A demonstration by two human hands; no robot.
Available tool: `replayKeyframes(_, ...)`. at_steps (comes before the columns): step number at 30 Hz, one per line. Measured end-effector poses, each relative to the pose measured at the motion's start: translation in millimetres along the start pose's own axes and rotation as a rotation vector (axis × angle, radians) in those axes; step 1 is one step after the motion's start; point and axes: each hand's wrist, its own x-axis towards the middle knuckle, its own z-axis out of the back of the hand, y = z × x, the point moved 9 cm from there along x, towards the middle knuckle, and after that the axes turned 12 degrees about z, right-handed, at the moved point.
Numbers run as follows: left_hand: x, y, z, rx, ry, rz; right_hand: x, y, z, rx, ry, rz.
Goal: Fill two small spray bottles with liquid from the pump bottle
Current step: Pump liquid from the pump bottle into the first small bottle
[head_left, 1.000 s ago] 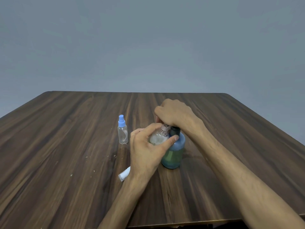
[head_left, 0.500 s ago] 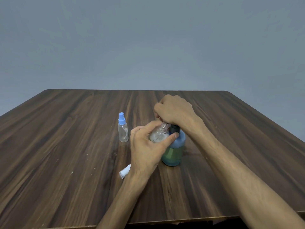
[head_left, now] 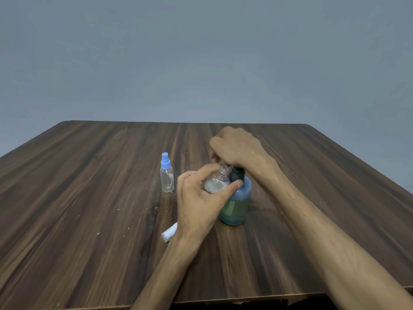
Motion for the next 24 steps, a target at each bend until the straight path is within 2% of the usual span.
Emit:
replayKeyframes(3, 1.4, 1.9, 0.8, 0.0, -0.009, 0.016, -0.6, -0.8, -4.9, -0.034, 0.043, -0.017)
replayKeyframes(7, 0.2, 1.5, 0.4, 0.001, -0.002, -0.006, 1.1, 0.9, 7.2, -0.012, -0.075, 0.01)
replayKeyframes(11, 0.1, -2.5, 0.6, 0.002, -0.008, -0.008, -0.6, -4.0, -2.0, -0.028, -0.028, -0.019)
replayKeyframes(15, -2.0, -1.6, 1.5, 0.004, -0.002, -0.021, 0.8, 0.3, 10.0, -0.021, -0.12, 0.011)
replayKeyframes(19, -0.5, -4.4, 0.5, 0.006, -0.007, -0.017, -0.7, -4.3, 1.2, -0.048, -0.074, -0.009)
replayKeyframes(24, -0.9, 0.2, 0.3, 0.005, -0.009, -0.014, -2.0, -2.8, 10.9, -0.039, -0.157, 0.007)
